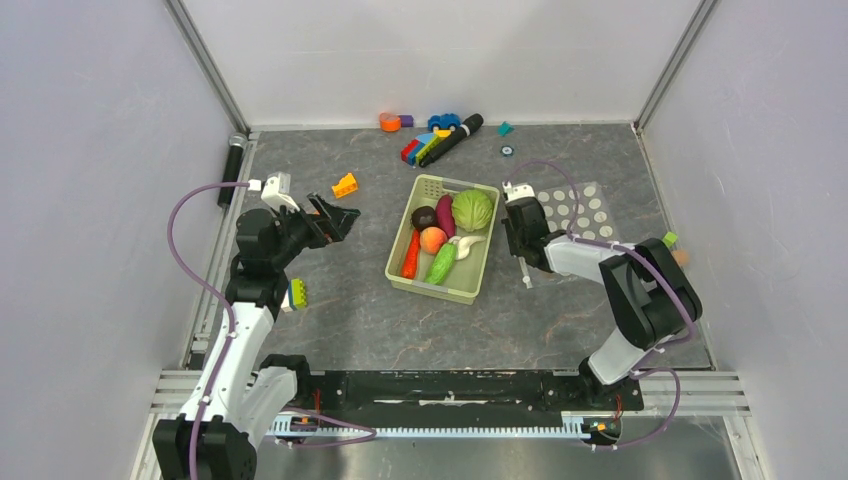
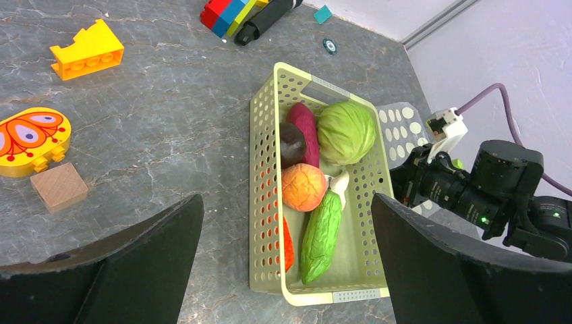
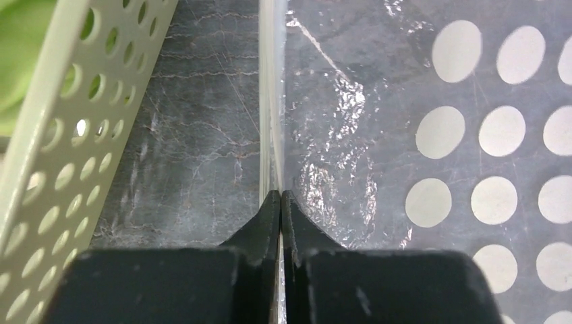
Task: Place the food in the zip-top bag and seal the zipper
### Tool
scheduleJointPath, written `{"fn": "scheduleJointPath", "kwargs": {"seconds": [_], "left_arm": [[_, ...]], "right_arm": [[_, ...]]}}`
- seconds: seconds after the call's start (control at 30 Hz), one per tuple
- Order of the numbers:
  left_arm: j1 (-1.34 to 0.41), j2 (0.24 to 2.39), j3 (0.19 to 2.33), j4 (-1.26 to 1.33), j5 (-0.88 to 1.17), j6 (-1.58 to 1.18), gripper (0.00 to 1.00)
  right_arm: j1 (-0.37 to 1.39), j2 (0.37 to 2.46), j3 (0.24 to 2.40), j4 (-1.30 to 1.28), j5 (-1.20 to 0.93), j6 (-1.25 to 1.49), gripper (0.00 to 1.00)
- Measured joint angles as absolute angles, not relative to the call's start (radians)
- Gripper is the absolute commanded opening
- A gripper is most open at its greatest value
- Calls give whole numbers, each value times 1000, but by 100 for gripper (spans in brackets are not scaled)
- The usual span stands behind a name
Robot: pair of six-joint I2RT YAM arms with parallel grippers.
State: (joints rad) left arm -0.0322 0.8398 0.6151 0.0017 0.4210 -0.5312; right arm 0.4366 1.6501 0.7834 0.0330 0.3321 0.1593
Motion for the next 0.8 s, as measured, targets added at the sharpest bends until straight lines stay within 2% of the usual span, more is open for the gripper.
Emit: {"fn": "scheduleJointPath", "kwargs": {"seconds": [0.17, 0.4, 0.57, 0.7, 0.8], "left_arm": [[-32, 839, 615, 1, 421, -529, 100], [-35, 847, 614, 14, 490, -530, 100], [-69, 860, 603, 64, 554, -534, 100], [-135, 890, 602, 62, 542, -545, 100], [-257, 923, 603, 47, 474, -550, 100]], "right_arm": [[437, 1541, 691, 51, 329, 190, 0], [437, 1032, 381, 70, 343, 236, 0], [437, 736, 270, 83, 273, 249, 0], [437, 625, 259, 106, 168, 251, 0], [437, 603, 282, 112, 96, 268, 0]]}}
